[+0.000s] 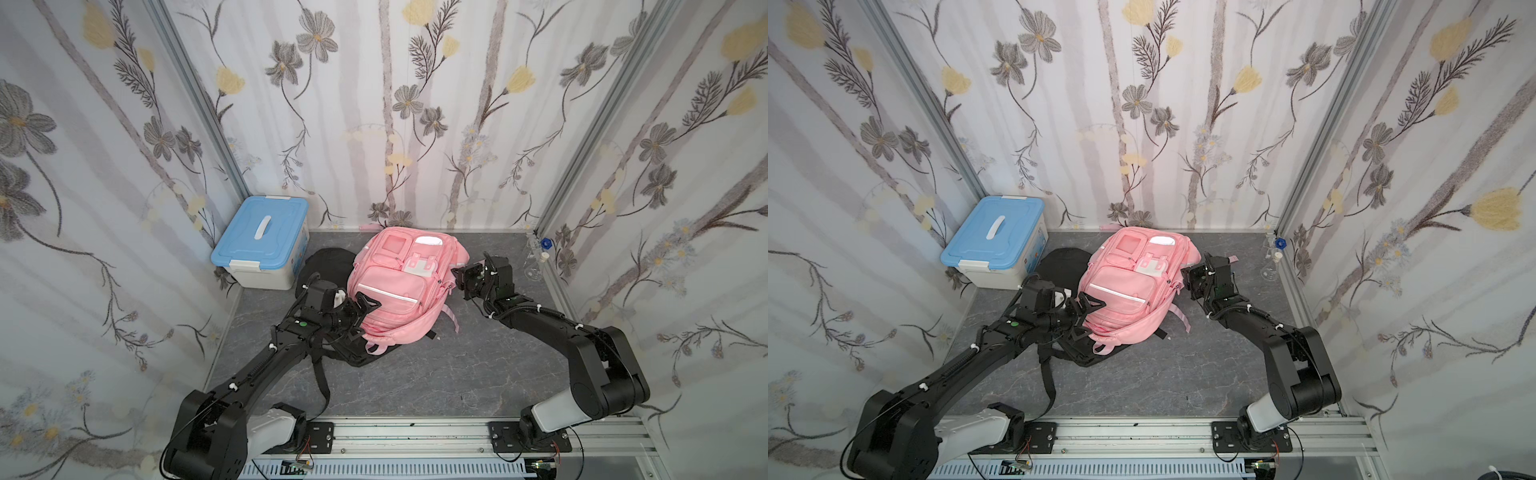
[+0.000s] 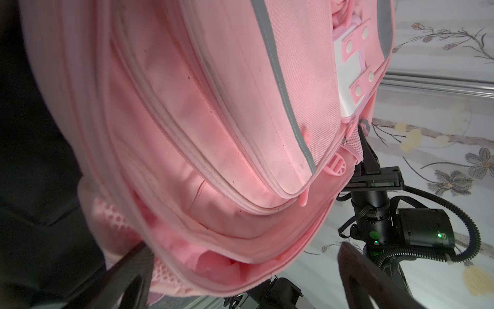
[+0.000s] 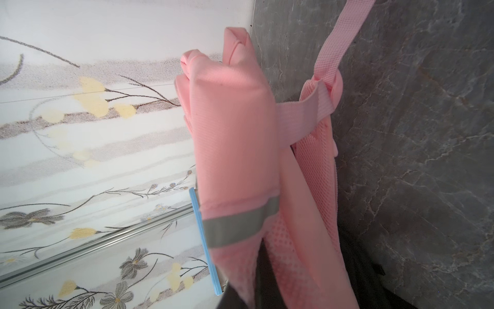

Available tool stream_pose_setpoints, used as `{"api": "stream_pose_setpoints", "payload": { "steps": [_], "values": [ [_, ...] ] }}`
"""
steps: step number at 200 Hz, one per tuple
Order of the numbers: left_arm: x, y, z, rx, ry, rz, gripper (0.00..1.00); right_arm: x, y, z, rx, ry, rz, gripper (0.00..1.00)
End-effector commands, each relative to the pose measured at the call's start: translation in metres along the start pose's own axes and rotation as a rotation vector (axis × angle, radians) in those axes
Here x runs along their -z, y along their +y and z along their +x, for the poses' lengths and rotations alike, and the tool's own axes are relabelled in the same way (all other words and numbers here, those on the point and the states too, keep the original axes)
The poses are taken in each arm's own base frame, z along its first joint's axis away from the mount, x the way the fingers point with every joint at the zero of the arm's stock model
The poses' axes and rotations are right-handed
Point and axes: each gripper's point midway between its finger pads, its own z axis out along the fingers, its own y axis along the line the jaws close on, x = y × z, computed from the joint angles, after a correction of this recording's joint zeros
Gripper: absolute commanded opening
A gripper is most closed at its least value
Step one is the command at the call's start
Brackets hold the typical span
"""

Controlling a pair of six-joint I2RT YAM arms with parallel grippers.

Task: Zip up the backpack
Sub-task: Adjust the backpack at the center of the board.

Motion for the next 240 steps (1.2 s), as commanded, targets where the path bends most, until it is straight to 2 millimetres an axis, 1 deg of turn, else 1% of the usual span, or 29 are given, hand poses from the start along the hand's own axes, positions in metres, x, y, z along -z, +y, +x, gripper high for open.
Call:
{"api": "stream_pose_setpoints", "payload": {
  "steps": [1, 11, 20, 42, 51, 79, 114, 132, 138, 144, 161, 169, 182, 186, 190, 197, 209, 215, 216, 220, 224, 229, 234, 236, 240],
  "values": [
    [0.027, 0.037, 0.009, -0.001, -0.031, -0.205, 1.0, 0.002, 0.028, 0.0, -0.025, 0.004, -0.103, 0.0],
    [0.036, 0.042, 0.008, -0.017, -0.06, -0.248, 1.0, 0.001, 0.03, -0.001, -0.033, 0.005, -0.111, 0.0],
    [0.039, 0.05, 0.006, -0.012, -0.079, -0.286, 1.0, 0.0, 0.03, -0.002, -0.041, 0.003, -0.116, 0.0],
    [0.017, 0.053, 0.005, 0.039, -0.055, -0.223, 1.0, -0.002, 0.031, -0.003, -0.069, 0.008, -0.138, 0.0],
    [0.009, 0.05, 0.002, 0.051, -0.056, -0.185, 1.0, -0.003, 0.031, -0.002, -0.088, 0.013, -0.144, 0.0],
    [-0.013, 0.033, -0.015, 0.066, -0.087, -0.056, 1.0, -0.005, 0.034, -0.001, -0.125, 0.03, -0.162, 0.0],
    [-0.023, 0.016, -0.037, 0.064, -0.17, 0.042, 1.0, -0.001, 0.028, 0.004, -0.171, 0.06, -0.158, 0.0],
    [-0.031, 0.011, -0.043, 0.068, -0.189, 0.082, 0.99, 0.002, 0.023, 0.009, -0.2, 0.082, -0.156, 0.0],
    [-0.032, 0.008, -0.045, 0.065, -0.196, 0.099, 0.98, 0.003, 0.022, 0.01, -0.211, 0.089, -0.155, 0.0],
    [-0.039, 0.012, -0.047, 0.076, -0.194, 0.092, 0.97, 0.004, 0.021, 0.01, -0.224, 0.093, -0.159, 0.0],
    [-0.047, 0.01, -0.051, 0.085, -0.203, 0.114, 0.91, 0.005, 0.02, 0.013, -0.252, 0.108, -0.171, 0.0],
    [-0.051, 0.006, -0.053, 0.081, -0.202, 0.128, 0.87, 0.006, 0.024, 0.013, -0.264, 0.113, -0.181, 0.0],
    [-0.056, -0.001, -0.055, 0.076, -0.198, 0.155, 0.78, 0.006, 0.026, 0.013, -0.278, 0.123, -0.194, 0.0],
    [-0.058, -0.003, -0.056, 0.071, -0.197, 0.161, 0.74, 0.006, 0.027, 0.013, -0.281, 0.123, -0.199, 0.0],
    [-0.059, -0.006, -0.057, 0.067, -0.197, 0.166, 0.68, 0.006, 0.028, 0.013, -0.279, 0.127, -0.202, 0.0],
    [-0.06, -0.01, -0.058, 0.056, -0.195, 0.173, 0.58, 0.005, 0.028, 0.013, -0.275, 0.136, -0.194, 0.0],
    [-0.061, -0.018, -0.061, 0.034, -0.196, 0.185, 0.35, 0.005, 0.028, 0.013, -0.245, 0.149, -0.178, 0.0],
    [-0.061, -0.022, -0.062, 0.024, -0.201, 0.191, 0.19, 0.005, 0.027, 0.013, -0.21, 0.162, -0.156, 0.0],
    [-0.061, -0.023, -0.063, 0.022, -0.201, 0.191, 0.18, 0.004, 0.025, 0.013, -0.204, 0.163, -0.146, 0.0],
    [-0.061, -0.025, -0.064, 0.011, -0.204, 0.194, 0.07, 0.005, 0.024, 0.013, -0.173, 0.169, -0.126, 0.0],
    [-0.061, -0.027, -0.064, 0.004, -0.204, 0.193, 0.0, 0.004, 0.021, 0.012, -0.136, 0.172, -0.101, 0.0],
    [-0.061, -0.029, -0.066, -0.001, -0.207, 0.191, 0.0, 0.005, 0.019, 0.011, -0.08, 0.179, -0.07, 0.01],
    [-0.061, -0.031, -0.066, -0.007, -0.208, 0.195, 0.0, 0.005, 0.015, 0.011, -0.018, 0.19, -0.025, 0.07],
    [-0.061, -0.032, -0.067, -0.013, -0.209, 0.2, 0.0, 0.006, 0.009, 0.011, 0.012, 0.194, 0.003, 0.1],
    [-0.061, -0.034, -0.068, -0.021, -0.21, 0.204, 0.0, 0.007, 0.005, 0.009, 0.074, 0.197, 0.042, 0.17]
  ]
}}
